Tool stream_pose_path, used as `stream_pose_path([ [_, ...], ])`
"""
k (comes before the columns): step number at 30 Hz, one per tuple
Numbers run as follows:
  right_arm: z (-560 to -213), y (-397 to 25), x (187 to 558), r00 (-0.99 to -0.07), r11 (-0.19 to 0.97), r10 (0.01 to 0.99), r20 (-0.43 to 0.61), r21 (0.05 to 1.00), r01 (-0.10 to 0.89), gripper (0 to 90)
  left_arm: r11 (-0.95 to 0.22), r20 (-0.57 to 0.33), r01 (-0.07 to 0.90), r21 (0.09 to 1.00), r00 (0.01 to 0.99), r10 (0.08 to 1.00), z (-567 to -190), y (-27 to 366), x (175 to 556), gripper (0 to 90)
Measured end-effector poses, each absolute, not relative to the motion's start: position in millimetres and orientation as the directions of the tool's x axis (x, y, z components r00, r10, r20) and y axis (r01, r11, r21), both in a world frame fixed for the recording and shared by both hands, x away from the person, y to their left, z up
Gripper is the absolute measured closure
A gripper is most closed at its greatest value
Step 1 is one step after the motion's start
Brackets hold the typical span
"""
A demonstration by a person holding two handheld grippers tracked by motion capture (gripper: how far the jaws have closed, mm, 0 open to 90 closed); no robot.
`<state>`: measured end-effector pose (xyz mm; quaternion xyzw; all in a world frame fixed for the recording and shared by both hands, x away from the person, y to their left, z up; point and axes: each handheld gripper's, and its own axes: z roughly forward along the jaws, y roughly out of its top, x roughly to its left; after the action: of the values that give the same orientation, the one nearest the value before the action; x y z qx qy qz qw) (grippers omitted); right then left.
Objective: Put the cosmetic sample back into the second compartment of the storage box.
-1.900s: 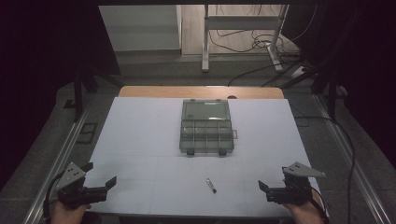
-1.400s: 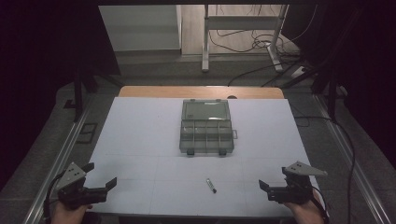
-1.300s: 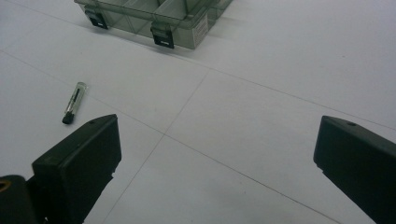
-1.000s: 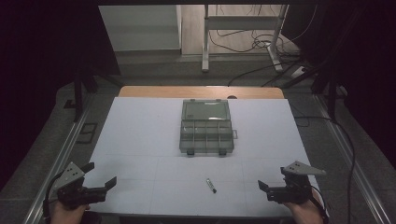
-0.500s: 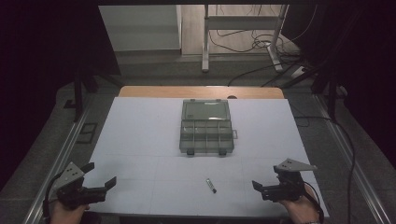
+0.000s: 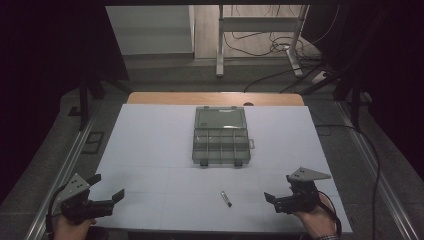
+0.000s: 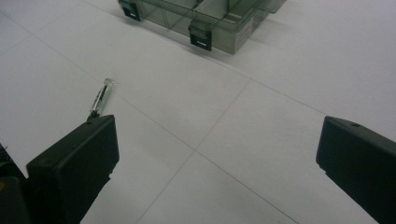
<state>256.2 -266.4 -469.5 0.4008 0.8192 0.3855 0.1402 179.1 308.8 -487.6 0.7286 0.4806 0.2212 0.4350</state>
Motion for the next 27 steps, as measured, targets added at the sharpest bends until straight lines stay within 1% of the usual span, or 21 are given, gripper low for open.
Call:
stream_pose_path([
  [13,-469.2,-247.3,266.1,-0.686,0.415,0.724,0.078,0.745,0.523,0.0,-0.16,-0.095,0.51,0.845,0.438,0.894,-487.7,308.7,179.6,1.6],
  [19,-470.8,-235.3,270.7,-0.698,0.425,0.71,0.098,0.731,0.534,0.0,-0.158,-0.097,0.51,0.846,0.438,0.894,-487.7,308.7,179.7,1.6],
  [27,-474.6,-221.1,275.0,-0.712,0.455,0.697,0.084,0.716,0.53,0.0,-0.158,-0.098,0.51,0.845,0.439,0.893,-487.8,308.8,180.0,1.6],
])
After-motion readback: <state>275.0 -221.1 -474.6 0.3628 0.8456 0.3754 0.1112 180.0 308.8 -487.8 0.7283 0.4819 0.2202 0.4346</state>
